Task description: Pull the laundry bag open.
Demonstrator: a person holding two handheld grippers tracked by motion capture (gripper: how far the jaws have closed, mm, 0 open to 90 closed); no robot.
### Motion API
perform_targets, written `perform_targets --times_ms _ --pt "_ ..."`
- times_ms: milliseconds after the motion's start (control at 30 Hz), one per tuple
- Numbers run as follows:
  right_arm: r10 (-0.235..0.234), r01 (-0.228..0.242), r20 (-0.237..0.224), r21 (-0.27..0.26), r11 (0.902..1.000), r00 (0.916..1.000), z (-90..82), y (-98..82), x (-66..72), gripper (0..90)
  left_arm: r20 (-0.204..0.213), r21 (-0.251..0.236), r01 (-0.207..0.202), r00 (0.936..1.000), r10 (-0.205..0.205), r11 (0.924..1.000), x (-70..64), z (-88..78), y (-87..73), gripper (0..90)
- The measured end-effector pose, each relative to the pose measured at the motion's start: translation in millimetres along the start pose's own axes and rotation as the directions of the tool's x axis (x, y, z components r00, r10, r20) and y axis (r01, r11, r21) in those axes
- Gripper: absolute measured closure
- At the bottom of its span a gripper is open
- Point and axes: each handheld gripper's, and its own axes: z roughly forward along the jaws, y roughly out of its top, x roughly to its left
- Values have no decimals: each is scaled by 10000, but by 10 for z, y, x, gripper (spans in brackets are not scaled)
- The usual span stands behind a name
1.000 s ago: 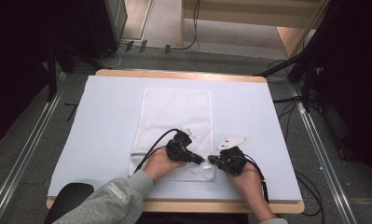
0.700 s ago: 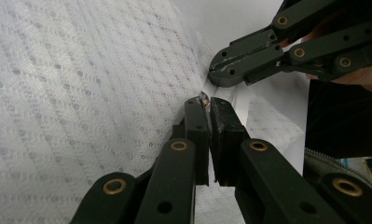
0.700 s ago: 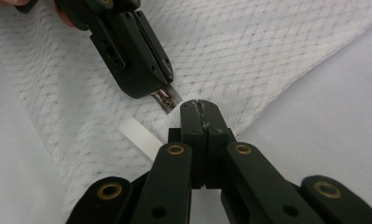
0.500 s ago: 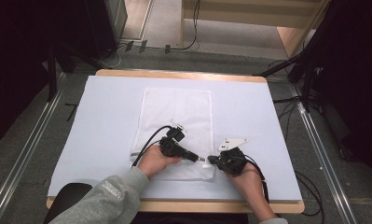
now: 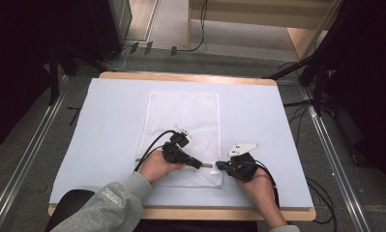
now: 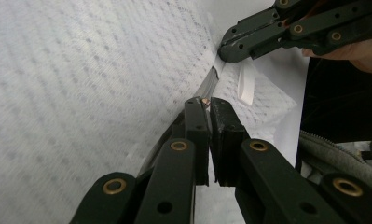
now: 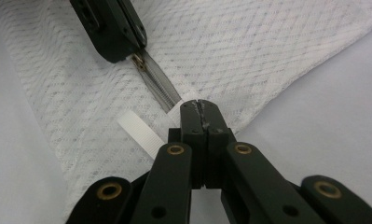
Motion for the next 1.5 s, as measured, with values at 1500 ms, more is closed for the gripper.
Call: perform_targets --times_ms 1500 --pt "23 -30 -428 -181 9998 9991 6 -19 -69 900 -104 -83 328 9994 -329 9994 69 -415 -231 879"
